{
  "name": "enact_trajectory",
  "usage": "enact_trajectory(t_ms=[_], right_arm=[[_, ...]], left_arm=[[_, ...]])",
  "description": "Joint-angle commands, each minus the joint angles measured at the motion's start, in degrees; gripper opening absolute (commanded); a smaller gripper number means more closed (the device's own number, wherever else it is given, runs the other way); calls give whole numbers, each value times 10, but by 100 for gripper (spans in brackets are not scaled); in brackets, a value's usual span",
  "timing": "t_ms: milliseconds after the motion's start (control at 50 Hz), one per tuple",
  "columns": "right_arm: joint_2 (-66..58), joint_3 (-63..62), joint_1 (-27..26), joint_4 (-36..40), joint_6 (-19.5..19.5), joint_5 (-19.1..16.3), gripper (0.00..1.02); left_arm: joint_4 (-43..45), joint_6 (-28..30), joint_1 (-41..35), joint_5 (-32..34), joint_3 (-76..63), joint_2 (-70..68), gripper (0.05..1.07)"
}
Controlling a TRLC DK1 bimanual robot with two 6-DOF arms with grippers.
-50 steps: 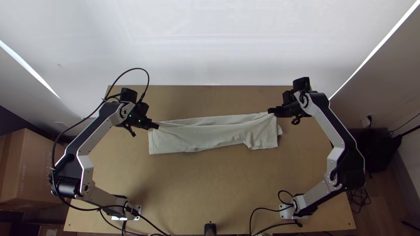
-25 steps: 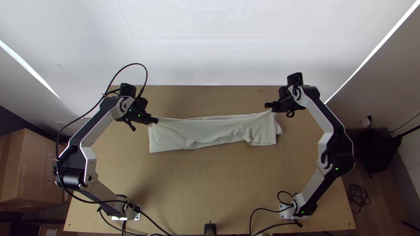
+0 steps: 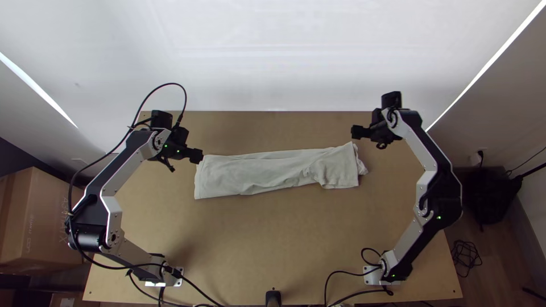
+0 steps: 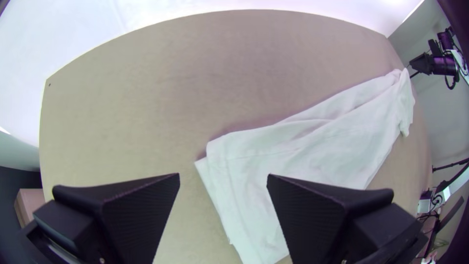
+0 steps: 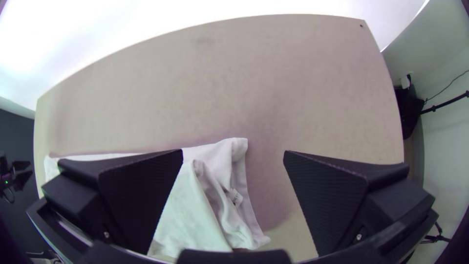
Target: Fold the t-shirt
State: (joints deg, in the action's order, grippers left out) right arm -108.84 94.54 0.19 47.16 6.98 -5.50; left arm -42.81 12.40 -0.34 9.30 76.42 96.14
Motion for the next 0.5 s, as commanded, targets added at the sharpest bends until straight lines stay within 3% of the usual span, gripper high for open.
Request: enact_trajectory(t_ms=[0, 40, 260, 480], right_arm=[[64, -6, -31, -1, 32, -41, 99], [77, -15, -43, 4, 33, -79, 99], [137, -73, -75, 4, 37, -201, 99], [164, -74, -90, 7, 101, -312, 99]], left_arm=[[9, -7, 25, 34, -37, -39, 102], [18, -13, 31, 50, -52, -51, 102], [43, -12, 65, 128, -130, -80, 101], [57, 5, 92, 153, -185, -83, 101]])
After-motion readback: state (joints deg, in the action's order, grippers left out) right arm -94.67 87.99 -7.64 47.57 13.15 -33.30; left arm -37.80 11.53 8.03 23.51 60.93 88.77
